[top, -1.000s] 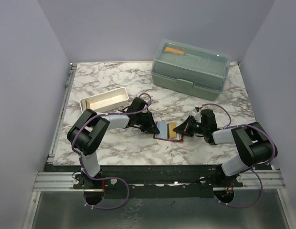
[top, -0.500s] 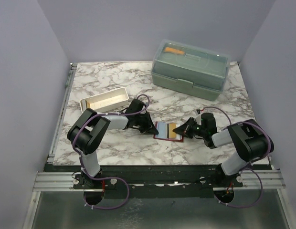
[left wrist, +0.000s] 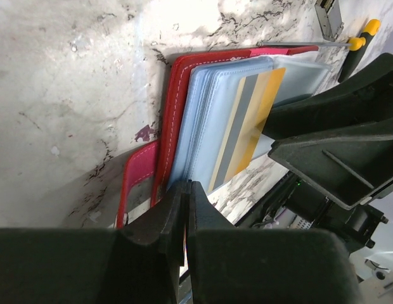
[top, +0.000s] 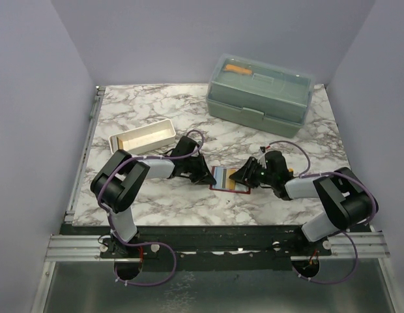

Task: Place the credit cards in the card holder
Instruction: Insert the credit card into the card holder.

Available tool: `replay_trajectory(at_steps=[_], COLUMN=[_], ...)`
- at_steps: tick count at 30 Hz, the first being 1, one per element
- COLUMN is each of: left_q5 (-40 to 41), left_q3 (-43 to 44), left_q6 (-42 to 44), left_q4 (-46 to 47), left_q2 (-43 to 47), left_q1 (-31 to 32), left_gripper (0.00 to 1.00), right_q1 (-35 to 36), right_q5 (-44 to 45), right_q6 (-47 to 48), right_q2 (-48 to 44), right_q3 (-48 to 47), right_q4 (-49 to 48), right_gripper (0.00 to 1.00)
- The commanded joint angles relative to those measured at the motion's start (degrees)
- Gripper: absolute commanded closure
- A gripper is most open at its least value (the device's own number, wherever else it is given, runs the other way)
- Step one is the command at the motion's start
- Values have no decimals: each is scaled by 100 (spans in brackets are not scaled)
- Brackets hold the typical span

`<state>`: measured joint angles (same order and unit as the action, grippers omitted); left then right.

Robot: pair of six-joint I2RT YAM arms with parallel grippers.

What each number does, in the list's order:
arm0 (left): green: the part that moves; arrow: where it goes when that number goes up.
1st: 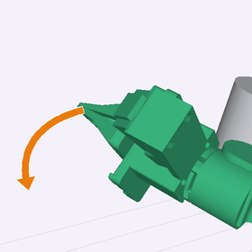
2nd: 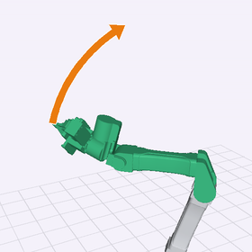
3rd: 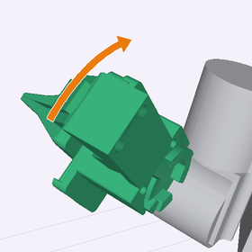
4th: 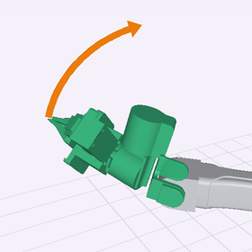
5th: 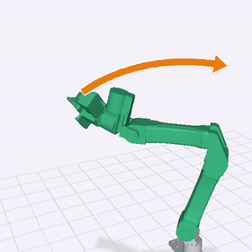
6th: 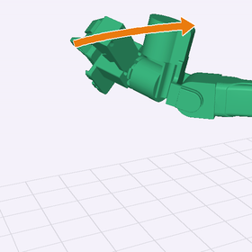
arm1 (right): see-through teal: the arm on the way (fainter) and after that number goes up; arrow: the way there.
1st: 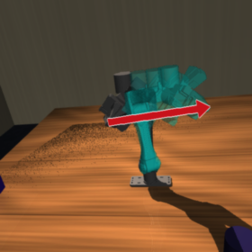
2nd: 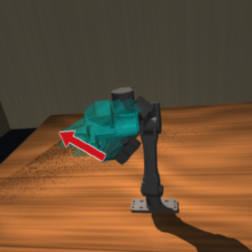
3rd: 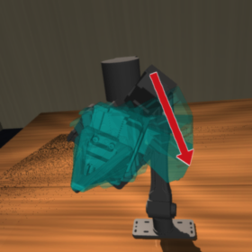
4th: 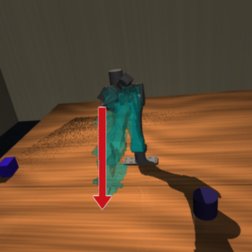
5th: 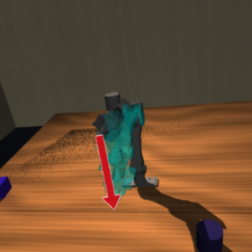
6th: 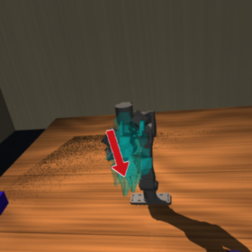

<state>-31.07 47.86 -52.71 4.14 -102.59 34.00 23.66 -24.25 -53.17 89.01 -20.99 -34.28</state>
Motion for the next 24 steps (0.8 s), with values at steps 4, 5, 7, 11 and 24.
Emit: replay_trajectory(at_steps=[4,5,7,11,24], left_q5=[417,452,463,441,326], left_q3=[-138,-158,-156,-121,-91], left_q6=[160,156,174,153,262], left_q4=[-405,-405,-405,-368,-598], left_q2=[168,158,69,-99,466], left_q1=[46,50,48,62,-80], left_gripper=[93,93,94,97,89], right_q1=[49,55,96,331,552], right_q5=[360,337,204,84,581], right_q6=[748,781,776,552,855], right_q2=[-127,-85,32,411,-205], right_q3=[-44,-90,-207,-503,-670], right_q4=[1690,1675,1501,1191,2314], right_gripper=[58,61,67,94,75])
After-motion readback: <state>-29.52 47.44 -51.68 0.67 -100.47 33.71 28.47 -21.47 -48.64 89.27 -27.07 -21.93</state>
